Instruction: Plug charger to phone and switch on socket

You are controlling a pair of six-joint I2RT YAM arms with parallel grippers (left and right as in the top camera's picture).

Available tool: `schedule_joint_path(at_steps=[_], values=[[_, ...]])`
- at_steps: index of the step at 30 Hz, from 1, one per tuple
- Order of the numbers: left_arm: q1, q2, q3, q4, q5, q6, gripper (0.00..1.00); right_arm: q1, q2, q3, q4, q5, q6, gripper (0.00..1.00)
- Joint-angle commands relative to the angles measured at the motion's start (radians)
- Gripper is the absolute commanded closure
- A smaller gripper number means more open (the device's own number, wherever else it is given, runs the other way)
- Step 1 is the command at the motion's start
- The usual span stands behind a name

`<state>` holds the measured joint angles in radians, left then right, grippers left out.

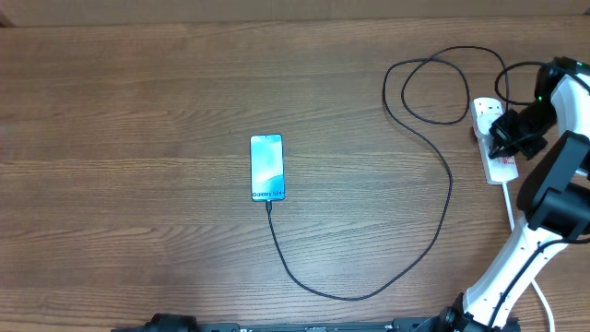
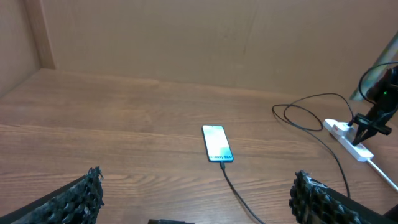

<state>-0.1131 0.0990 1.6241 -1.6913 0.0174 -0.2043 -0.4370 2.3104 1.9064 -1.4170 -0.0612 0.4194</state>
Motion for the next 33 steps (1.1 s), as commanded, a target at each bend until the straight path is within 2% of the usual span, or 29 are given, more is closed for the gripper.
schedule_joint_path(at_steps=[1,8,12,15,19,21,27,33], values=[[0.008,-0.009,0.001,0.002,-0.01,-0.01,0.0,-0.033,-0.055,-0.034,-0.003,0.048,0.034,0.96],[0.008,-0.009,0.001,0.002,-0.01,-0.01,0.0,-0.034,-0.359,-0.033,-0.001,-0.068,0.033,0.96],[0.008,-0.009,0.001,0.002,-0.01,-0.01,0.0,-0.034,-0.564,-0.032,0.058,-0.116,0.061,0.96],[0.019,-0.009,0.001,0.002,-0.01,-0.01,0.0,-0.035,-0.774,-0.032,0.164,-0.143,0.165,0.96],[0.072,-0.009,0.001,0.002,-0.01,-0.01,0.0,-0.035,-0.96,-0.032,0.325,-0.143,0.261,0.96],[0.132,-0.009,0.001,0.002,-0.01,-0.01,0.0,-0.035,-1.073,-0.032,0.465,-0.143,0.305,0.96],[0.222,-0.065,-0.009,0.002,-0.01,-0.01,0.0,-0.035,-1.228,-0.032,0.687,-0.142,0.31,0.96],[0.244,-0.094,0.016,0.011,-0.006,-0.005,0.0,-0.034,-1.271,-0.032,0.707,-0.143,0.251,0.92]])
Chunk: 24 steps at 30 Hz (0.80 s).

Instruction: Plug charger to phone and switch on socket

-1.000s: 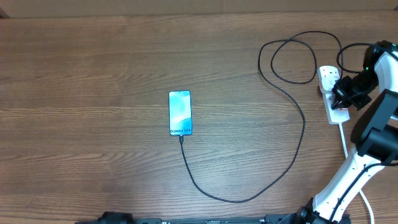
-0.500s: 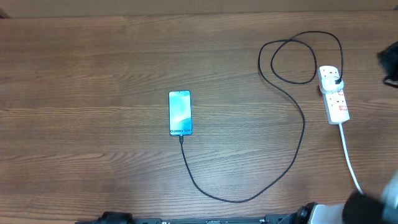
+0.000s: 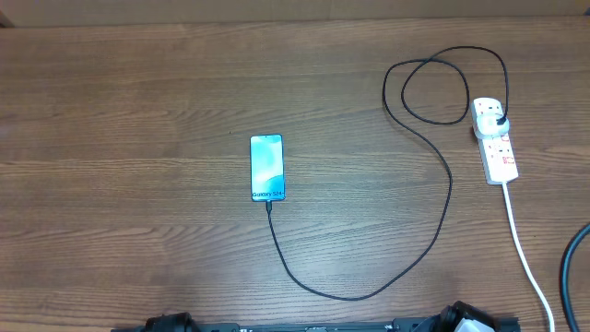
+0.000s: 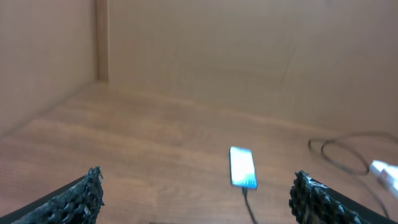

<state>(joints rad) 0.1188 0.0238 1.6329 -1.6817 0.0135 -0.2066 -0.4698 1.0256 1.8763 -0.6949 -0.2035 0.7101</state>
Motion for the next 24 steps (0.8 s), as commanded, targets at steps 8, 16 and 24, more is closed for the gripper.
schedule_joint_path(at_steps=[8,16,24], values=[[-0.011,-0.019,0.005,-0.007,-0.002,-0.003,0.0,0.077,0.013,-0.007,-0.115,0.0,-0.056,0.92],[-0.09,-0.019,0.005,-0.008,-0.002,-0.003,0.0,0.155,-0.045,-0.036,-0.123,0.0,-0.109,0.92],[-0.087,-0.019,0.005,-0.007,-0.002,-0.003,0.0,0.155,-0.138,-0.099,-0.101,0.0,-0.109,0.91]])
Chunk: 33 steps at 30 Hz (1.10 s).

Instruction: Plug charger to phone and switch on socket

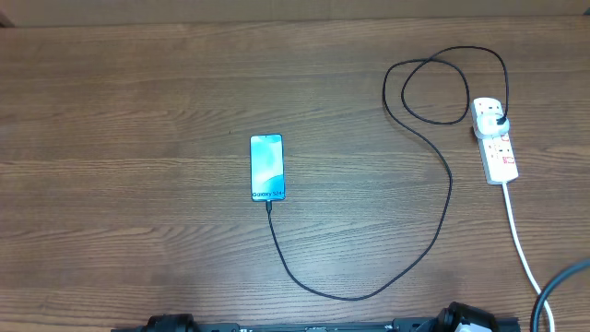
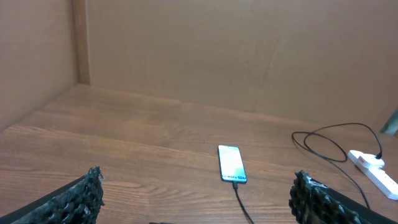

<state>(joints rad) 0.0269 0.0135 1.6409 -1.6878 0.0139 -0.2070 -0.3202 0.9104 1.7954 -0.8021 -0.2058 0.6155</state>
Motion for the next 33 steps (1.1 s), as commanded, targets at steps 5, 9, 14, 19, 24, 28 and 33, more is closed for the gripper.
schedule_joint_path(at_steps=[5,9,14,19,24,28,33], values=[[0.005,-0.008,-0.003,0.034,0.011,-0.011,0.01,0.006,-0.031,-0.023,0.008,0.003,-0.015,0.88],[0.005,-0.008,-0.024,0.118,-0.044,-0.01,0.0,0.026,-0.031,-0.023,0.007,0.025,-0.015,0.87],[0.005,-0.008,-0.142,0.232,-0.046,-0.01,0.01,0.043,-0.031,-0.023,0.007,0.026,-0.015,0.87],[0.005,-0.008,-0.367,0.398,-0.039,-0.011,0.0,0.071,-0.031,-0.023,0.008,0.029,-0.015,0.85],[0.005,-0.008,-0.616,0.542,-0.036,-0.011,0.0,0.093,-0.032,-0.023,0.008,0.036,-0.015,0.83],[0.005,-0.008,-0.804,0.546,-0.037,-0.011,0.01,0.111,-0.042,-0.023,0.008,0.056,-0.015,0.81],[0.005,-0.008,-0.954,0.828,0.053,-0.216,0.01,0.112,-0.044,-0.023,0.008,0.056,-0.015,0.8]])
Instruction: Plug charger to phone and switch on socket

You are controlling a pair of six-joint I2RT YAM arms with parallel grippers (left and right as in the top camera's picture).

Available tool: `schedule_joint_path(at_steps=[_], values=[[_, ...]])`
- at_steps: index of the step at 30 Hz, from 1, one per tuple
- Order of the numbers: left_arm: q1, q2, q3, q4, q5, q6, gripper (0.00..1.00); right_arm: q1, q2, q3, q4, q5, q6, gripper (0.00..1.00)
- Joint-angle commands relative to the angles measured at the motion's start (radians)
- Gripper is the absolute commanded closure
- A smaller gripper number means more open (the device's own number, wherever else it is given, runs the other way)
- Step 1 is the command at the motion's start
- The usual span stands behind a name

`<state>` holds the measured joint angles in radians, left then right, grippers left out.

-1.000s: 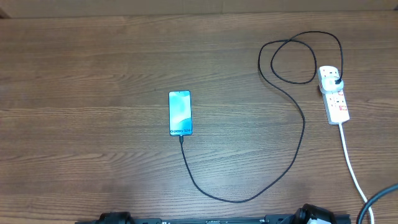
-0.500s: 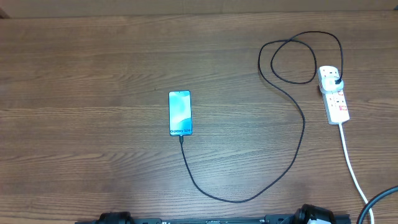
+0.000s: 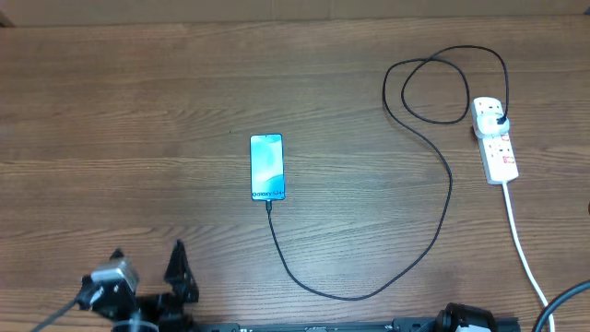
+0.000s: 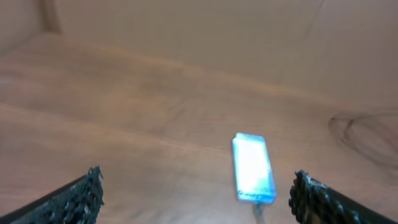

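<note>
The phone [image 3: 267, 167] lies flat mid-table with its screen lit, and shows blurred in the left wrist view [image 4: 254, 168]. A black charger cable [image 3: 433, 249] runs from the phone's near end, loops right and ends at a black plug [image 3: 499, 116] in the white power strip [image 3: 496, 148]. My left gripper [image 3: 147, 266] is at the near left edge, open, with nothing between its fingers [image 4: 74, 199]. It stands well short of the phone. My right gripper is out of view.
The strip's white lead [image 3: 521, 244] runs toward the near right edge. A dark arm cable [image 3: 553, 304] curves at the bottom right corner. A brown cardboard wall [image 4: 186, 25] backs the wooden table [image 3: 138, 111].
My left arm, out of the overhead view before, now shows at the near left edge. Its camera view has dropped and is blurred, with the phone larger in it. Phone, cable and strip are unmoved.
At first my right gripper was down on the power strip near the plug, with the cable in the lit phone. By the following moment the right arm was out of the overhead view. The left gripper stayed open, its view shifting, and now shows at the near left edge.
</note>
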<state>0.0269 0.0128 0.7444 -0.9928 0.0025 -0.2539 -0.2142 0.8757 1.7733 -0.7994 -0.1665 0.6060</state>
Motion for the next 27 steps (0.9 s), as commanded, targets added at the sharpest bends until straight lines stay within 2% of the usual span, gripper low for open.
schedule_joint_path(at_steps=[1,3,5,11,16,24,27], values=[[0.005,-0.008,-0.077,0.202,0.072,-0.219,0.0,0.006,-0.009,0.0,0.005,0.017,-0.005,0.8],[0.005,-0.008,-0.126,0.342,0.065,-0.281,0.0,0.006,-0.009,0.0,0.004,0.016,-0.005,0.8],[0.005,-0.007,-0.172,0.431,0.04,-0.28,0.0,0.006,-0.009,0.0,0.004,0.016,-0.005,0.8],[0.005,-0.007,-0.315,0.525,-0.069,-0.277,0.01,0.006,-0.011,0.0,0.004,0.016,-0.005,0.79],[0.005,-0.007,-0.48,0.702,-0.069,-0.269,0.0,0.026,-0.016,0.0,0.005,0.016,-0.005,0.75],[0.005,-0.007,-0.644,0.954,-0.027,-0.079,0.0,0.044,-0.069,0.0,0.006,0.034,-0.006,0.75],[0.005,-0.007,-0.681,0.979,-0.003,0.004,0.0,0.047,-0.084,0.0,0.007,0.044,-0.006,0.75]])
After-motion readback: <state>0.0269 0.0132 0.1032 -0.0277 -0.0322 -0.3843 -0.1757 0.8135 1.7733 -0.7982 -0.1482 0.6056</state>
